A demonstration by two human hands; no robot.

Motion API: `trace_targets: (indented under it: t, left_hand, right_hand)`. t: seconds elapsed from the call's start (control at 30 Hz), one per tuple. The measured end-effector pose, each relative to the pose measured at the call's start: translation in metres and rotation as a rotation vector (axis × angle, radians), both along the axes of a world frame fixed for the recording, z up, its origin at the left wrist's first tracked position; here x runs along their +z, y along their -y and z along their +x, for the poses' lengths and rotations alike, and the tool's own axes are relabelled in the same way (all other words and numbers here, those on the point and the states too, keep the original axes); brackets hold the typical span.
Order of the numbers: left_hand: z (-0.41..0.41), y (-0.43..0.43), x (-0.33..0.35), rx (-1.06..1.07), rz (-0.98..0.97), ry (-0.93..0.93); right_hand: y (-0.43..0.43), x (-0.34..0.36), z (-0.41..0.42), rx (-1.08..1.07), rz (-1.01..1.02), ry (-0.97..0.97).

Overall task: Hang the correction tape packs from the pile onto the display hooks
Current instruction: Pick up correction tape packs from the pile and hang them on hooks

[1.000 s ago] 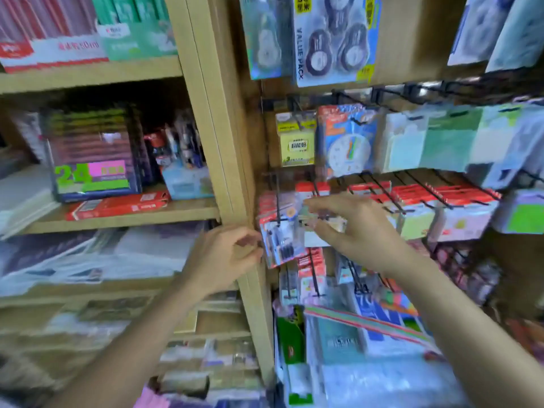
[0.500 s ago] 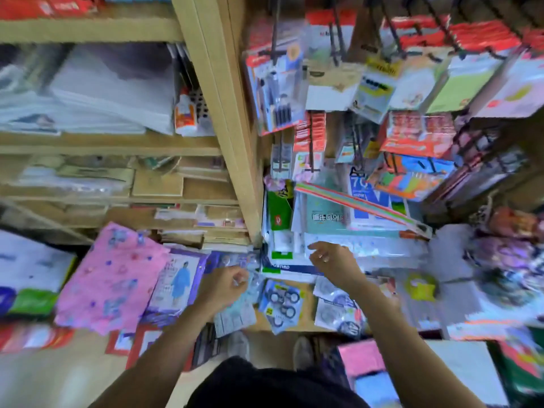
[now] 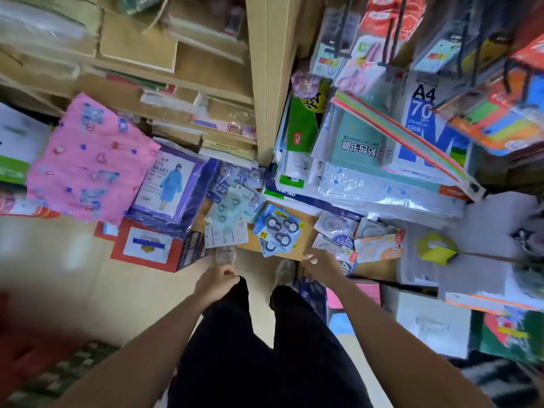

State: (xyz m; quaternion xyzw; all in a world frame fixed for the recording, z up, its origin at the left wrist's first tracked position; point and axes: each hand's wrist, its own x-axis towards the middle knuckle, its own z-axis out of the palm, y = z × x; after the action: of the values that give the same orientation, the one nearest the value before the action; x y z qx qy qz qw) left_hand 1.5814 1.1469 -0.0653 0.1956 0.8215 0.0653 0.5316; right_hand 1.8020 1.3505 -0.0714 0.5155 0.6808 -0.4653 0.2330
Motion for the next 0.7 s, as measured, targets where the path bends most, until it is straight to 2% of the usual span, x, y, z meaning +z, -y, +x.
trace_targets:
  t: [0.17,0.3,0.4,0.5,0.57,0.7]
  left_hand:
    - [0.025,-0.013,-0.061,0.173,0.031,0.061]
    - [0.046,-0.027,-0.126,0.308,0.038,0.092]
    - [0.061,-0.030,-0.178,0.437,0.030,0.173]
    - [0.073,-0.036,-0.223,0.688,0.017,0.216]
    - [0.078,-0.044,-0.244,0.873,0.023,0.248]
    - [0.083,-0.056,-0.265,1.063,0.075,0.324]
  right_hand:
    - [-0.013,-0.060,-0.001,0.196,-0.039,0.110]
    - [-0.033,-0.134,-0.007,0.302,-0.003,0.160]
    - [-0.043,-0.174,-0.024,0.332,0.080,0.143]
    - [-0.047,-0.211,-0.038,0.349,0.203,0.078]
    - [-0.045,-0.231,-0.044,0.328,0.268,0.059]
    - [-0.040,-0.251,-0.055,0.281,0.293,0.095]
